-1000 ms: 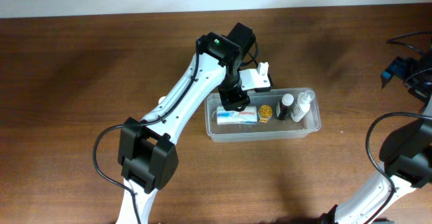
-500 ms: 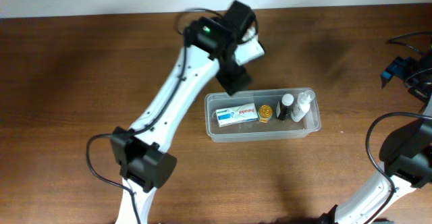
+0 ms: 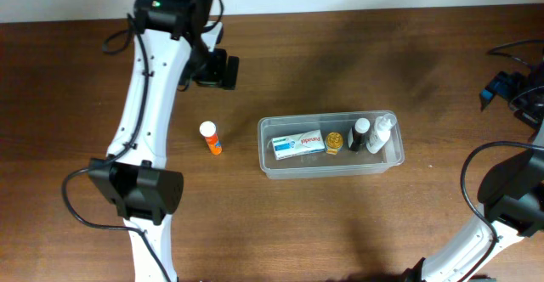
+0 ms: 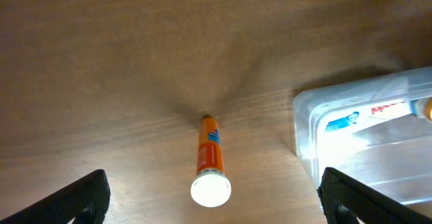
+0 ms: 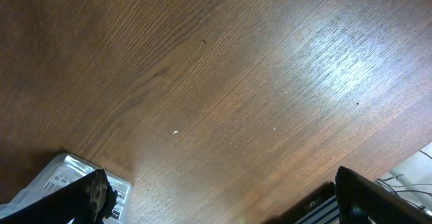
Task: Pack container
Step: 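Open left gripper and move it to the orange tube, then lower left gripper onto the orange tube and grasp it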
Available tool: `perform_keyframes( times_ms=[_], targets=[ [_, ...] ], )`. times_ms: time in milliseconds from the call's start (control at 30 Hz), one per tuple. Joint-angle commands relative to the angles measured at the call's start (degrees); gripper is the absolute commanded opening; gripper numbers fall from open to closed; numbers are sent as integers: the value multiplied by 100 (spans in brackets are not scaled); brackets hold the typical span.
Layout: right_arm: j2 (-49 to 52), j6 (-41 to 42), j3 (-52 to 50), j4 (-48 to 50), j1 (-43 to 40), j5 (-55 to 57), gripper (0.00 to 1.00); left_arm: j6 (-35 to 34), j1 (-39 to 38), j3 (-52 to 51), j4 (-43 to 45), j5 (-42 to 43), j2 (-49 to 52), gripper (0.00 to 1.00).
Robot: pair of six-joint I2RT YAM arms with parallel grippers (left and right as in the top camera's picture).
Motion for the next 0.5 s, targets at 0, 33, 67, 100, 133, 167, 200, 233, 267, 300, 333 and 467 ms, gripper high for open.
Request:
perform_keyframes(
  times_ms=[0,33,67,100,133,167,200,233,267,300,333,467],
  targets=[
    [-140,68,-24,17,22,-9,98,-297,179,-269,-20,461,26,99],
    [-140,68,-24,17,24,-11,98,-334,216,-376,-20,466,26,99],
    [-140,68,-24,17,22,-11,98,-332,234,-487,-20,461,24,99],
    [-140,66,-24,17,24,-11,98,-332,240,-612,-20,461,26,99],
    [-140,68,-24,17,24,-11,98,-332,240,-723,-20,461,24,100],
    [-140,68,-24,17,22,-11,98,-332,232,-951,-20,459,24,99],
    [-140,68,-24,17,24,-11,98,-334,223,-1058,-20,459,24,99],
    [-140,66,-24,17,22,-11,98,-396,216,-1241,-20,424,24,99],
    [-140,68,-24,17,22,-11,98,-553,219,-1351,-20,275,24,99],
    [-140,68,-24,17,24,-11,98,-739,219,-1445,-20,15,24,99],
    [-140,66,-24,17,24,-11,98,-883,219,-1517,-20,-240,24,99],
    [-140,68,-24,17,22,-11,98,-951,229,-1690,-20,-245,24,99]
  ],
)
